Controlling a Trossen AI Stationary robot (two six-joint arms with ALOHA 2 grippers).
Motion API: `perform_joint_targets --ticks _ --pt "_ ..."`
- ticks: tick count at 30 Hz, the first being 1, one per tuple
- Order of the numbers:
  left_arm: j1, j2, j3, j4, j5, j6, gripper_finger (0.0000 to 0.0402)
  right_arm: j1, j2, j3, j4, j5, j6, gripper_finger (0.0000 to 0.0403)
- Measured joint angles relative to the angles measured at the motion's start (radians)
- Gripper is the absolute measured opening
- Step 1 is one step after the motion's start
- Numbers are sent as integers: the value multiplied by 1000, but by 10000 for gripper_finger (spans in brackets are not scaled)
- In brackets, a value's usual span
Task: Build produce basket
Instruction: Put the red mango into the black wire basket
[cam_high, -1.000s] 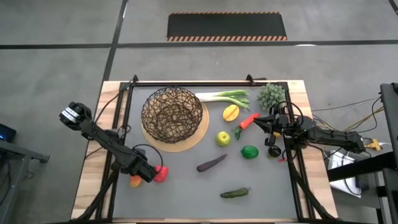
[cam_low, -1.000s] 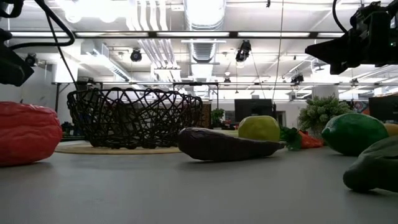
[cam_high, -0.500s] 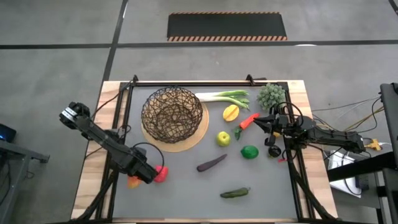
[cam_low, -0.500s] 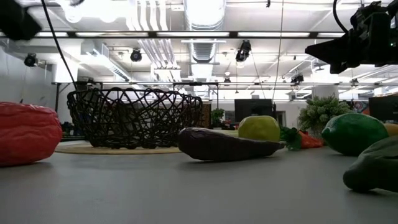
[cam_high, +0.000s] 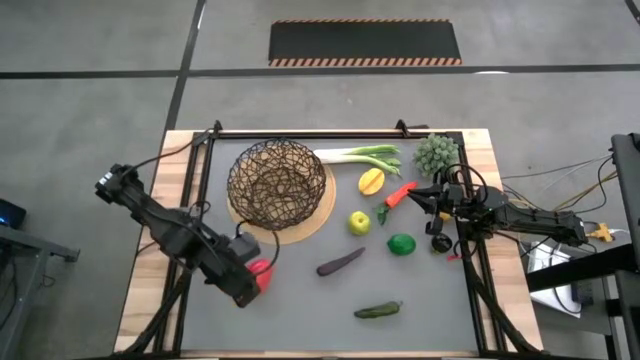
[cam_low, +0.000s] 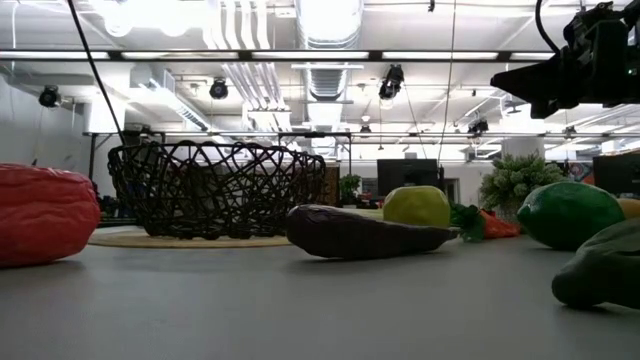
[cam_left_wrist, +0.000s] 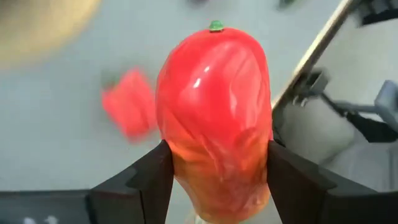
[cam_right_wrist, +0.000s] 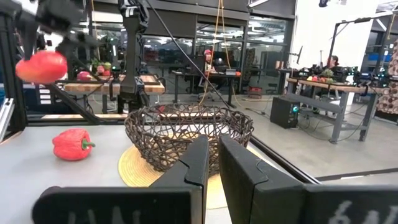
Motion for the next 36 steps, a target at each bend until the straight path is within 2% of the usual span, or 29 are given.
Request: perform_joint_targets --ticks 3,13,23,29,33,36 --pt "57 0 43 -1 -59 198 203 0 0 0 -5 0 2 27" --pt "364 24 62 -5 -74 742 203 0 0 0 -7 0 0 27" --pt "662 166 60 -11 -75 1175 203 0 1 0 -9 0 -1 27" --pt "762 268 60 -21 -80 1373 203 0 2 0 -10 0 -26 27" --pt "801 327 60 -47 -167 1522 203 0 2 0 -10 0 -27 27" --pt "826 366 59 -44 -180 1615 203 0 2 0 -10 0 -27 27"
